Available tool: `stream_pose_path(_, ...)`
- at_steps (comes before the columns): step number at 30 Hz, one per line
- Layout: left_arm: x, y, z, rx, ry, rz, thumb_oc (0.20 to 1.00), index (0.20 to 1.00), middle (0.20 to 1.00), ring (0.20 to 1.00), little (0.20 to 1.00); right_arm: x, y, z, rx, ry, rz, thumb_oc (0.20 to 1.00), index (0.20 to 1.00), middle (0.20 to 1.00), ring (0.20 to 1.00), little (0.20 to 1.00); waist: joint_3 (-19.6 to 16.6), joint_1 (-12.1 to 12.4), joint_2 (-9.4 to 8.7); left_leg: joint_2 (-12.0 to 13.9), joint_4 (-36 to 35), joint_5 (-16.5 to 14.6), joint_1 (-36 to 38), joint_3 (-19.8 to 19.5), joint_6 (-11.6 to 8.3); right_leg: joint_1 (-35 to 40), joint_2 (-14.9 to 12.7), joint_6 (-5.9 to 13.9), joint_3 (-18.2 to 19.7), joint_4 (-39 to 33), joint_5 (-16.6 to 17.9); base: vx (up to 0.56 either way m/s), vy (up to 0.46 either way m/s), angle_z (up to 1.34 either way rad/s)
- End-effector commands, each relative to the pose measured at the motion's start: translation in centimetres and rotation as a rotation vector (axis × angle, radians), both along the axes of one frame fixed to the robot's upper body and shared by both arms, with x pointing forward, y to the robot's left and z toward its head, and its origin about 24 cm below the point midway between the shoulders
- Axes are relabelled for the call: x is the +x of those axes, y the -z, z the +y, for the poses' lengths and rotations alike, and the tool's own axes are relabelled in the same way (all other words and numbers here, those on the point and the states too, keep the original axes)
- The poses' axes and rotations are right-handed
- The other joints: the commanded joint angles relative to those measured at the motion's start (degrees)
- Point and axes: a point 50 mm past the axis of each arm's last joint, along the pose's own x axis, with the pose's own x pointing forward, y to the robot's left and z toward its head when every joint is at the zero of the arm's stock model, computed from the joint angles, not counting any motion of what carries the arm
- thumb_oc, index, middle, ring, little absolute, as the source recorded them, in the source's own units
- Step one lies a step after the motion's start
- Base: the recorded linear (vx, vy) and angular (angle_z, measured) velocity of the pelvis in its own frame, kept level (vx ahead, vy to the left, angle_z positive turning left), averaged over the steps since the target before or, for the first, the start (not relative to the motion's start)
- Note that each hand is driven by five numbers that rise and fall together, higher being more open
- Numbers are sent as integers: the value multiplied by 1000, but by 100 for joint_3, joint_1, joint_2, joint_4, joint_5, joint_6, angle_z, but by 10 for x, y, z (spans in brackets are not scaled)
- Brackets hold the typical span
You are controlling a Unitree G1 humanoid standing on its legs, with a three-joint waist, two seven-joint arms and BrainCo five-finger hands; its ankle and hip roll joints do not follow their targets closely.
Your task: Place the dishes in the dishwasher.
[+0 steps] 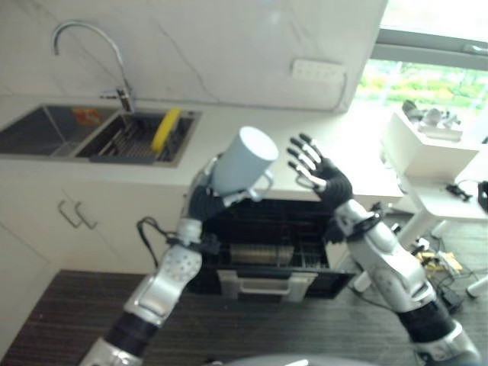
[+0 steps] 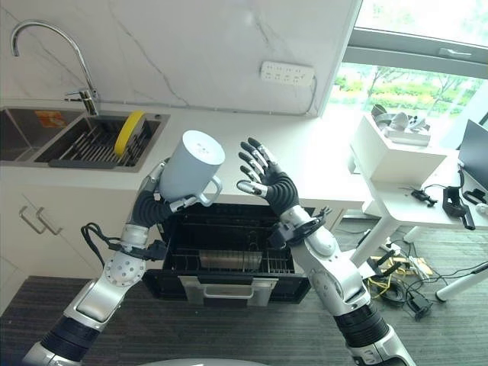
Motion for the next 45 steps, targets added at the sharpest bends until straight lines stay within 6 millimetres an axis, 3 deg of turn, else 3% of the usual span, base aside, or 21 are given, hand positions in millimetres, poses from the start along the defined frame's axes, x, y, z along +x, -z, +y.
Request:
stream_pose_path(1,8,-38,-24,-4,99,-185,200,200,200,200,200,3,-53,5,78,10,-253,1000,1000,1000,1000,1000,117,105,105,50,53,-578,295,-243,10,72,-368,380,-46,47,-128,0,0,0)
stream_pose_path(21,9,-36,-44,37,161,-174,200,200,200,200,200,7,-51,44,5,-85,-176,1000,1000,1000,1000,1000,83,160,103,13,53,-601,285,-291,24,65,-381,382,-81,47,-124,0,0,0)
stream_pose_path(29,8,-37,-47,32,182,-188,200,200,200,200,200,9,-48,50,-7,-93,-140,1000,1000,1000,1000,1000,83,205,81,-5,53,-606,267,-323,39,69,-398,387,-96,47,-125,-3,4,1)
stream_pose_path(45,7,-33,-49,-9,161,-184,200,200,200,200,200,12,-41,49,214,-136,5,1000,1000,1000,1000,1000,101,221,50,6,53,-599,281,-340,40,97,-370,368,-118,47,-126,0,0,0)
